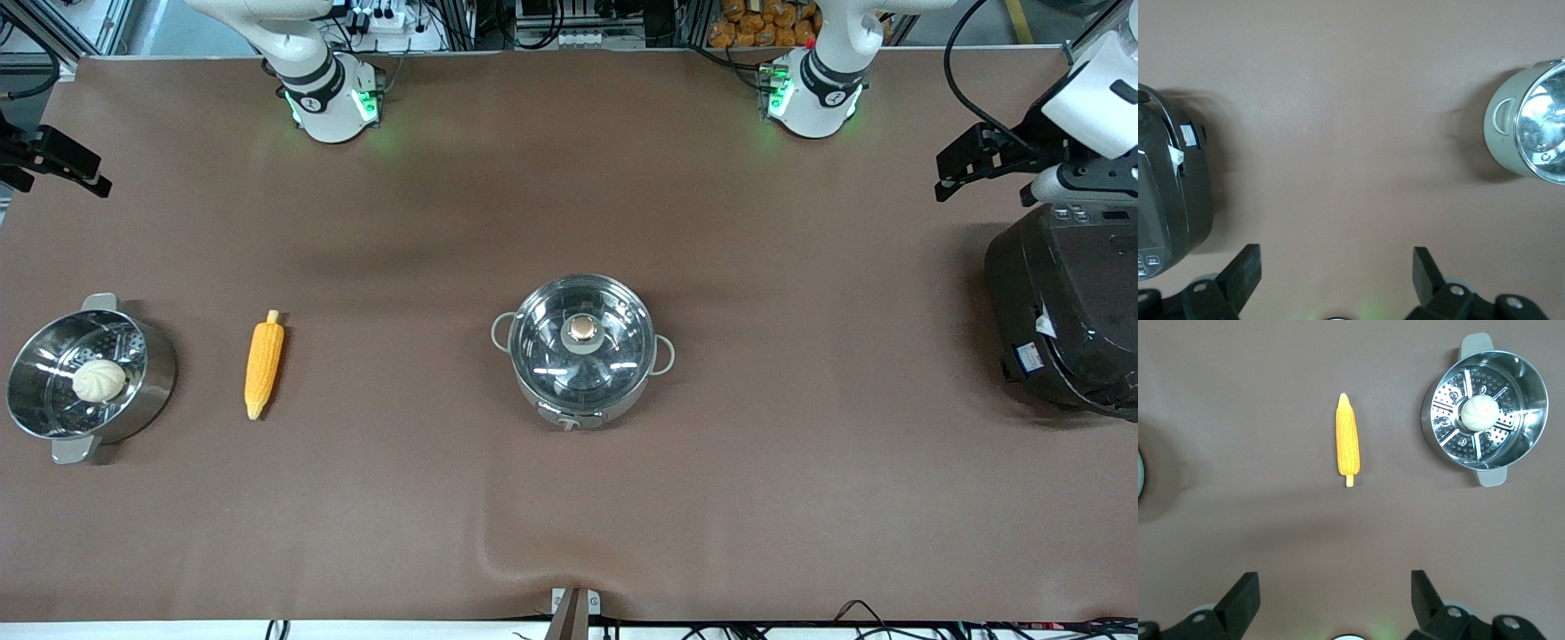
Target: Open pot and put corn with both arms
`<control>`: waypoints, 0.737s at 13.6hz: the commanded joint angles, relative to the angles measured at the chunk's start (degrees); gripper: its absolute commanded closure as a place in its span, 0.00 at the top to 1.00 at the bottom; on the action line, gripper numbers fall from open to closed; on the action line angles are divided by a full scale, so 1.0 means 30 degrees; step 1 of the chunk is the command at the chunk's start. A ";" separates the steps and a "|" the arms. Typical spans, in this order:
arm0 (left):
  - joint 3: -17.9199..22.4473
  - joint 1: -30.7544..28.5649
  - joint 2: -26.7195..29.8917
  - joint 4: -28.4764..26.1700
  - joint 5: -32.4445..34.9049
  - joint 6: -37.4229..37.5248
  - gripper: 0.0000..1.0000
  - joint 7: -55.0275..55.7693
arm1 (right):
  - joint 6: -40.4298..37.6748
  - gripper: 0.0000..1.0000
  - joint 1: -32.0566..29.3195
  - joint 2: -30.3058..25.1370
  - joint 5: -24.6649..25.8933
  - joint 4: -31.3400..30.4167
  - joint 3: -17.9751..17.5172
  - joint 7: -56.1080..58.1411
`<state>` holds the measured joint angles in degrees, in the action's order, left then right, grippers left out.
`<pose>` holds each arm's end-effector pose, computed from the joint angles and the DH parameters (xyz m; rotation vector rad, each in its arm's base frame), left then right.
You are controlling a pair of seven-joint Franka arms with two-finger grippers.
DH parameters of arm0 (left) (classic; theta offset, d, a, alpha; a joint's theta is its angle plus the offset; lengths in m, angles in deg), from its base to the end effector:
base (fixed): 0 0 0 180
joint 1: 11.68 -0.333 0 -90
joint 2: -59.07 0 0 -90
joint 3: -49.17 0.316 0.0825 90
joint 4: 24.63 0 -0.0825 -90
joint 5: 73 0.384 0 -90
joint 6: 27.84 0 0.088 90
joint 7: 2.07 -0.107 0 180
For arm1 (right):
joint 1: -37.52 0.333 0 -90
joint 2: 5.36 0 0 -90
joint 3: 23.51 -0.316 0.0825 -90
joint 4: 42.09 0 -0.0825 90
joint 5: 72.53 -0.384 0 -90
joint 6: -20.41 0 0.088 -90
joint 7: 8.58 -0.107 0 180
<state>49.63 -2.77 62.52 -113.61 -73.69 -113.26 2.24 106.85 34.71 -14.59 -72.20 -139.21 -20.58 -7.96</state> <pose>0.5216 -0.0787 0.6584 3.1273 -0.1145 -0.0052 0.4940 -0.0526 0.6454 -3.1344 0.1394 0.0398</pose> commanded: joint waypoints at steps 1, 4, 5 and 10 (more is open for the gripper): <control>-0.0213 -0.0128 -0.0181 0.0418 0.0493 0.0145 1.00 -0.0144 | 0.0132 1.00 0.0175 -0.0496 0.0272 -0.0439 0.0018 -0.0352; -0.0212 -0.0011 -0.0968 0.1354 0.0493 0.0145 1.00 -0.0147 | 0.0598 1.00 0.0205 -0.0379 0.0272 -0.0526 -0.0011 -0.0352; -0.0242 0.0047 -0.1669 0.1765 0.0436 0.0145 1.00 -0.0031 | 0.0978 1.00 0.0205 -0.0321 0.0272 -0.0701 -0.0012 -0.0352; -0.0680 0.1975 -0.5563 0.3991 0.0435 -0.0205 1.00 0.2626 | 0.5481 1.00 0.0380 -0.0029 0.0242 -0.4327 -0.0158 -0.0352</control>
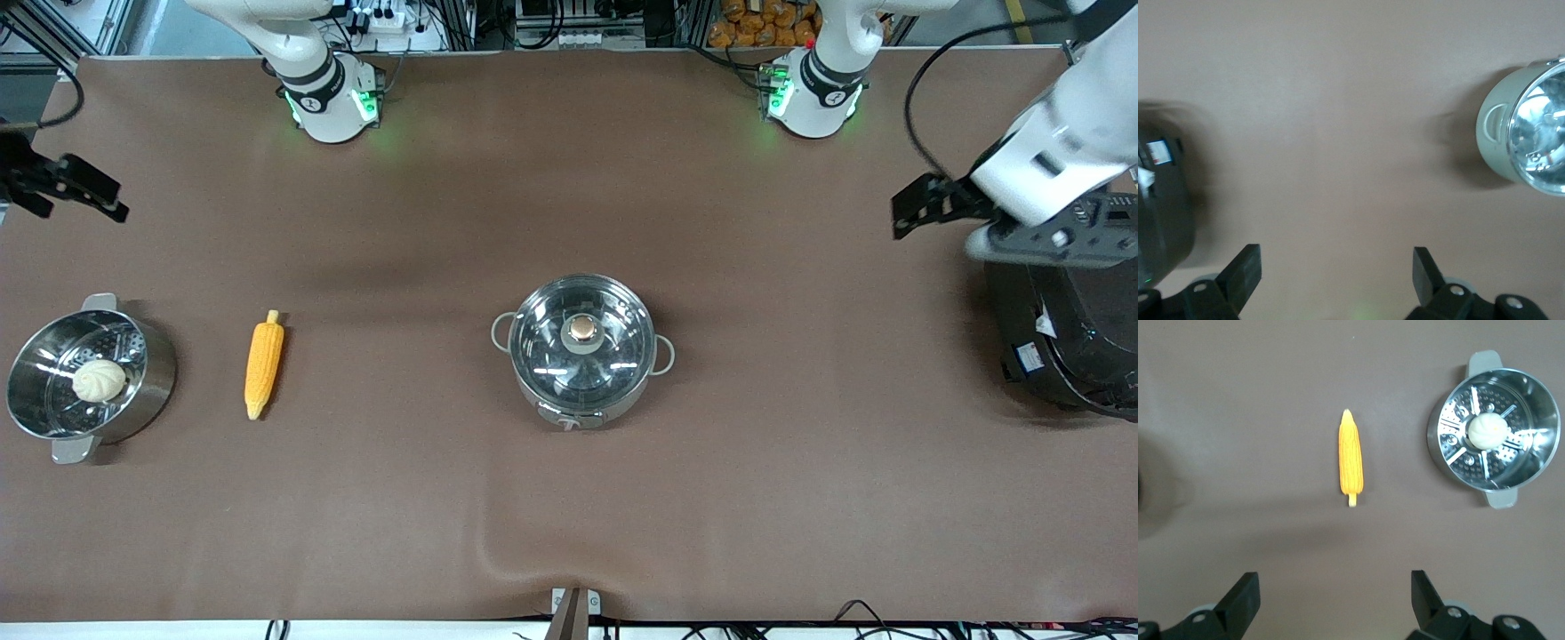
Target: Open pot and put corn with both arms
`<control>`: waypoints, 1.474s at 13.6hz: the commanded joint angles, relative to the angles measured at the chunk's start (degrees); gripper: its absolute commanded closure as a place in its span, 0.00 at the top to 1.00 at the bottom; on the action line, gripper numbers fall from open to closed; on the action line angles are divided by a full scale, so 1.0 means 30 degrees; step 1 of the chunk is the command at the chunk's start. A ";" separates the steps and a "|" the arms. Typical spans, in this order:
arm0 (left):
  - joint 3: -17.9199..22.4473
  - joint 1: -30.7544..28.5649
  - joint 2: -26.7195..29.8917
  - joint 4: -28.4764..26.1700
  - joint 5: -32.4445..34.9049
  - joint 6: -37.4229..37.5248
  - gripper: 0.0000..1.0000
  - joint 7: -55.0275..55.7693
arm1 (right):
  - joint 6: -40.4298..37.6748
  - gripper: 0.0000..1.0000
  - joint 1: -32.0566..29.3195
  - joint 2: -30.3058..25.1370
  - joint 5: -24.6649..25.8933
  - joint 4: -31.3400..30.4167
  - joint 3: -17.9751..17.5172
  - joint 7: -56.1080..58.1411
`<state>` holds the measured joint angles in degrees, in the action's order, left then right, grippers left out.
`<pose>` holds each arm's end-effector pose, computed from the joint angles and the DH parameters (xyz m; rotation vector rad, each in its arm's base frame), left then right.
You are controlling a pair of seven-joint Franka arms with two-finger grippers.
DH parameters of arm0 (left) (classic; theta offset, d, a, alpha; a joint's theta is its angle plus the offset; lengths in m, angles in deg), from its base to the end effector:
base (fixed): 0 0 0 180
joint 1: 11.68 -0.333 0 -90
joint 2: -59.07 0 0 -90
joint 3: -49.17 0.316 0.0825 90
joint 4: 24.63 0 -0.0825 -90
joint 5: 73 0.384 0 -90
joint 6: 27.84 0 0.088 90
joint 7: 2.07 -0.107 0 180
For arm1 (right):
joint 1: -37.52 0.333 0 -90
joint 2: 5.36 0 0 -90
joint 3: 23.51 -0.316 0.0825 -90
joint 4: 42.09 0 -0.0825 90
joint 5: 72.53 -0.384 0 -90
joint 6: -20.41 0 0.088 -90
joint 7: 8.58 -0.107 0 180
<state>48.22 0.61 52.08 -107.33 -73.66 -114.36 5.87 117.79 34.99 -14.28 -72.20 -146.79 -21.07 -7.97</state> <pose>0.5701 -0.1348 0.6095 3.1338 -0.1455 -0.0892 0.5117 -0.0465 0.5968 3.1386 -0.1178 0.0437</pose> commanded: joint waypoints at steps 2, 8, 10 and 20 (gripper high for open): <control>-0.0212 0.2804 -0.3815 0.2139 0.0394 -0.1645 1.00 0.4573 | 0.3482 1.00 0.0406 0.0770 0.0214 -0.2890 0.0034 -0.0348; -0.0095 0.7847 -0.7890 0.2226 0.0423 -0.8854 1.00 0.9329 | 0.8726 1.00 0.0435 0.5307 0.0184 -0.4123 0.0063 -0.0290; 0.0343 0.9226 -0.8858 0.2518 0.0452 -0.9447 1.00 1.0738 | 1.0218 1.00 0.0434 0.6980 0.0214 -0.4152 0.0063 0.0178; 0.1048 1.0637 -1.0914 0.2842 0.0716 -1.1880 1.00 1.0359 | 1.4444 0.83 0.0259 1.2084 0.1093 -0.4240 0.0063 -0.0025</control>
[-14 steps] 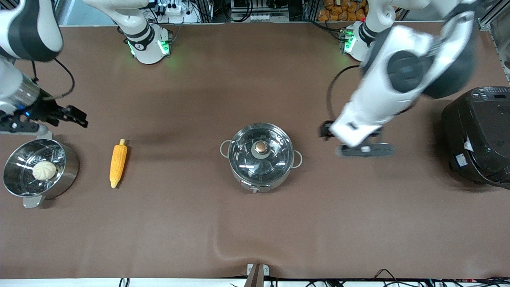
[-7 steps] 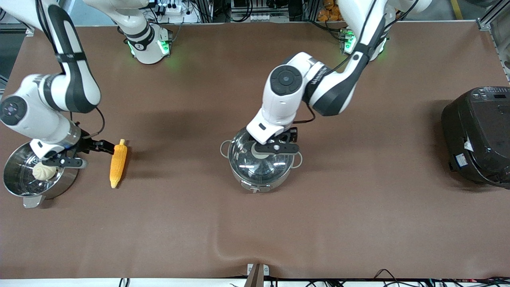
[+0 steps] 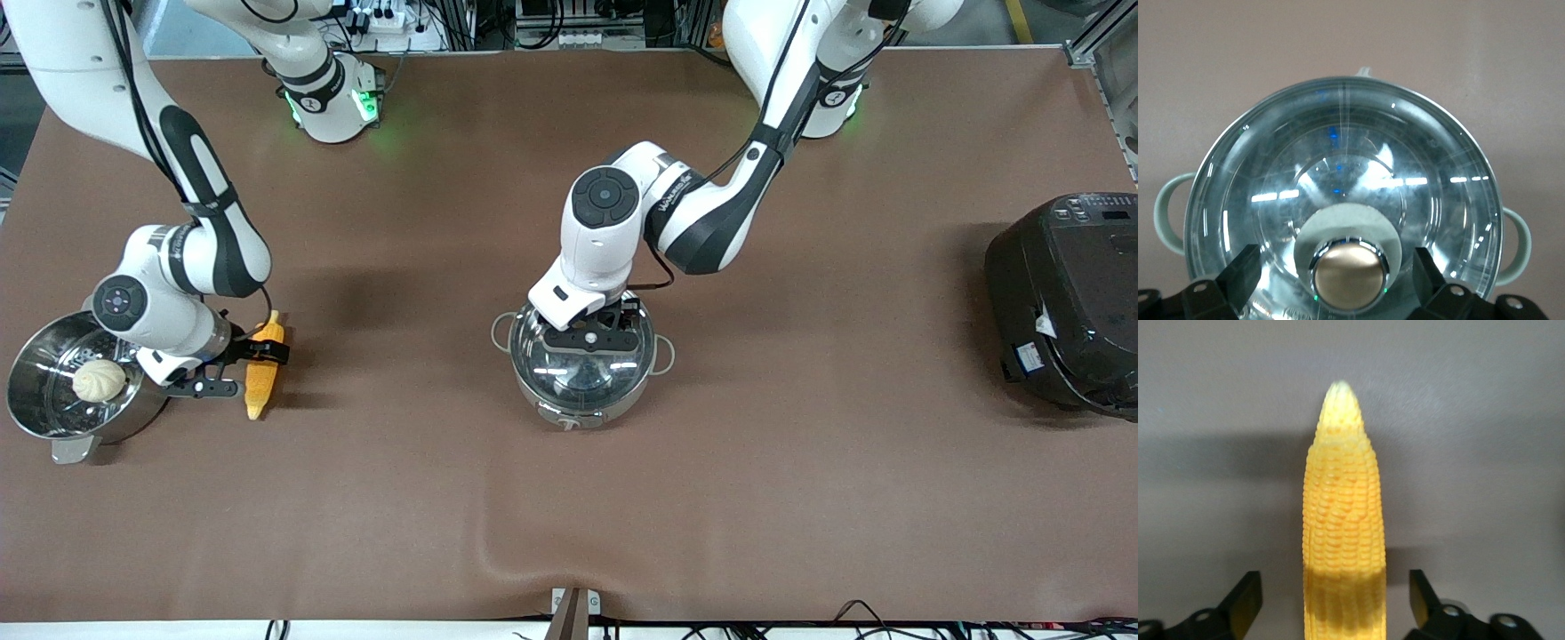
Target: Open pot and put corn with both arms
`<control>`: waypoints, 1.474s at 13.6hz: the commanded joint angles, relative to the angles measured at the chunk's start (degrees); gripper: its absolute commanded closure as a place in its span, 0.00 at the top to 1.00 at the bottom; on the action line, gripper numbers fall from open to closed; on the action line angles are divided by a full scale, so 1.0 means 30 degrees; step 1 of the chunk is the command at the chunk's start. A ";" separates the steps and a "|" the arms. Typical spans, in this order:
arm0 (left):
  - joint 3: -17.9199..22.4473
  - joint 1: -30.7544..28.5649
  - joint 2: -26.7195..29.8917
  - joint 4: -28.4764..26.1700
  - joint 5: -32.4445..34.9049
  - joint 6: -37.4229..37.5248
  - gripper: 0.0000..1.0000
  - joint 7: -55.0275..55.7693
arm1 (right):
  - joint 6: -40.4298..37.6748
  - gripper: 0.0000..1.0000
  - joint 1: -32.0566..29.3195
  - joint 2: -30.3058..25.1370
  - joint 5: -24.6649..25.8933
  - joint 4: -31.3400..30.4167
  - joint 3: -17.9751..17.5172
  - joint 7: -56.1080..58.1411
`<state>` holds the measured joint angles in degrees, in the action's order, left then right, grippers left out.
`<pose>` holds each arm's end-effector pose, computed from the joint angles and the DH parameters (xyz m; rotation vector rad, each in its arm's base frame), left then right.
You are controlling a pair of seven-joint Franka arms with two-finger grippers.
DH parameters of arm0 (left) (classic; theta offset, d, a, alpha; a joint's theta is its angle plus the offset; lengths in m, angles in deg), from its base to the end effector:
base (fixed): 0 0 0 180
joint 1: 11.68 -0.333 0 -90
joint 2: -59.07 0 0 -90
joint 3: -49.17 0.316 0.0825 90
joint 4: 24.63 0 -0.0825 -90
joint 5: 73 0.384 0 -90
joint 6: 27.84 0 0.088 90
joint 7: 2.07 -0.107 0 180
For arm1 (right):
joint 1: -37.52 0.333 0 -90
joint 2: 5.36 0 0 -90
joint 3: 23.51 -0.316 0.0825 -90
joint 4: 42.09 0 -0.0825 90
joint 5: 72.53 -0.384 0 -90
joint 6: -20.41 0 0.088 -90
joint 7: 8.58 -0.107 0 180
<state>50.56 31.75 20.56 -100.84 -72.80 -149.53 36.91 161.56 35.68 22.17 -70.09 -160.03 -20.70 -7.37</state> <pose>0.5506 -0.5018 0.3478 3.0704 -0.0941 0.1603 0.5827 -0.0473 0.1925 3.0947 -0.0328 -0.1200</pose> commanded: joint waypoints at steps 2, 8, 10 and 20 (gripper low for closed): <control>0.0184 0.0259 -0.0290 0.0647 0.0373 0.0016 0.02 0.0307 | -0.0087 0.55 0.0026 0.0110 0.0388 0.0201 -0.0029 -0.0138; 0.0125 0.0230 0.0409 0.0618 0.0226 0.0922 0.00 0.0338 | -0.1253 0.24 0.0551 -0.1379 0.0388 0.0580 -0.0058 0.1415; 0.0124 -0.0004 0.1666 0.0618 0.0226 0.2383 0.00 0.0309 | -0.4636 0.24 0.1195 -0.2434 0.0388 0.1951 -0.0087 0.1386; 0.0213 -0.7558 0.3871 -0.0316 0.0513 0.3944 0.00 0.0339 | -0.7529 0.24 1.0996 -0.0807 -0.3004 0.9417 -0.0440 -0.9794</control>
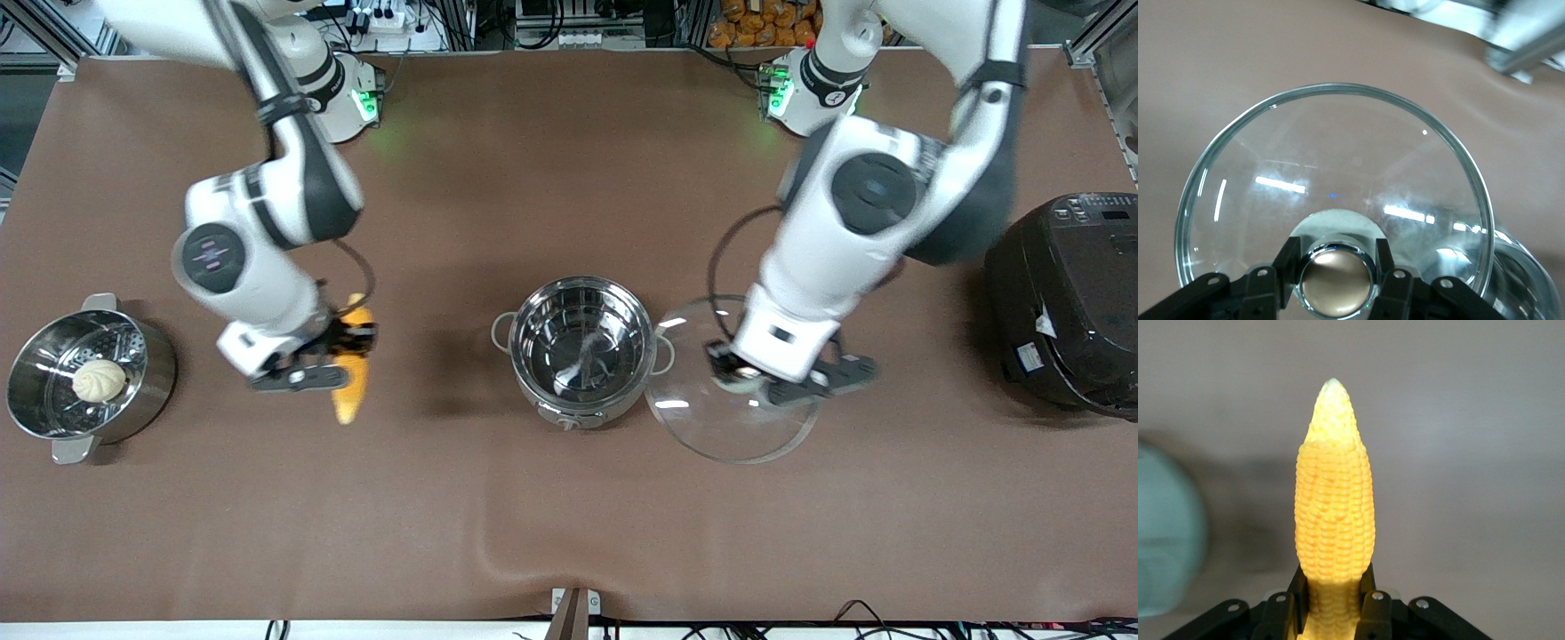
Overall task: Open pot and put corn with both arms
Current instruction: 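Carry the corn over the pot with the right gripper while the left holds the lid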
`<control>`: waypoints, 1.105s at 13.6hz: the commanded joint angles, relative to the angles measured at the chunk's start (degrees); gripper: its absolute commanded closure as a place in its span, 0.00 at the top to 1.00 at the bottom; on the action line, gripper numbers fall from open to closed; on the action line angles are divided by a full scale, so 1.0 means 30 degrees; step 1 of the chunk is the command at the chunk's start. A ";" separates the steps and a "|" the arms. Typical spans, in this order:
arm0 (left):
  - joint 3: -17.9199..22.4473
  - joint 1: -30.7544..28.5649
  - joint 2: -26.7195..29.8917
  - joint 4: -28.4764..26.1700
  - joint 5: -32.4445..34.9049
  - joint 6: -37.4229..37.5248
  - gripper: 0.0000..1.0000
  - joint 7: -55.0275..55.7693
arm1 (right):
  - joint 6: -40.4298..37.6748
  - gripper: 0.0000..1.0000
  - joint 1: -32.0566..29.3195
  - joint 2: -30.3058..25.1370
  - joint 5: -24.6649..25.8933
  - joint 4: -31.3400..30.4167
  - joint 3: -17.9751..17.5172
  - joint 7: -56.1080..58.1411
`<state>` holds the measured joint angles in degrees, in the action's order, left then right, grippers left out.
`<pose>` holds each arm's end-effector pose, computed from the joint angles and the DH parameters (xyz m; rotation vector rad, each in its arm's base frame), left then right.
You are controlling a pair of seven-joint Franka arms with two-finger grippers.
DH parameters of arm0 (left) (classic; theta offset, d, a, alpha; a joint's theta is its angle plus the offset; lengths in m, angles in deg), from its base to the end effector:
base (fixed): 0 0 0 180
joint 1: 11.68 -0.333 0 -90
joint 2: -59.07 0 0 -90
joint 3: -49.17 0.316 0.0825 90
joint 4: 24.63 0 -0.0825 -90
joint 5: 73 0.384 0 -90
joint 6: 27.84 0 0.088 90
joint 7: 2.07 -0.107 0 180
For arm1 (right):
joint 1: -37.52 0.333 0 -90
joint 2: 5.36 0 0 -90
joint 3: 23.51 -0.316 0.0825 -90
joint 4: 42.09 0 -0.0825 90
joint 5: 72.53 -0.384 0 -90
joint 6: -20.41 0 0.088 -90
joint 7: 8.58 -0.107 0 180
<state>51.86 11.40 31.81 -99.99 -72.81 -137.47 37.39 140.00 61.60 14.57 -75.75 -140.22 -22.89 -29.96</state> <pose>0.6643 -0.2539 0.4776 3.0551 0.5015 0.1838 0.5984 0.2634 0.3896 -3.0892 -0.0153 -0.0114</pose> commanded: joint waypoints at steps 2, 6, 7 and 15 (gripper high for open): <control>-0.0252 -0.1217 -0.0083 -0.1856 0.1574 -0.0455 0.00 -0.0025 | -0.0051 0.24 0.4504 0.3225 -0.0919 0.4635 0.0379 -0.5018; -0.0252 -0.1540 -0.0172 -0.5953 0.1607 -0.4195 0.00 -0.0027 | 0.1498 0.24 0.6473 0.6331 -0.0684 0.7599 0.0408 -0.9213; -0.0252 -0.1598 -0.0201 -0.7067 0.1607 -0.5977 0.00 -0.0027 | 0.2025 0.25 0.6445 0.6714 -0.0683 0.7662 0.0408 -0.9278; -0.0252 -0.2449 -0.1551 -0.8485 0.1636 -0.9423 1.00 -0.0670 | 0.2296 1.00 0.6505 0.7014 -0.0478 0.7604 0.0408 -0.9426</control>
<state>51.58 4.28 25.41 -125.15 -69.39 -165.91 36.19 147.95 81.51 35.65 -77.83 -119.24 -21.64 -57.10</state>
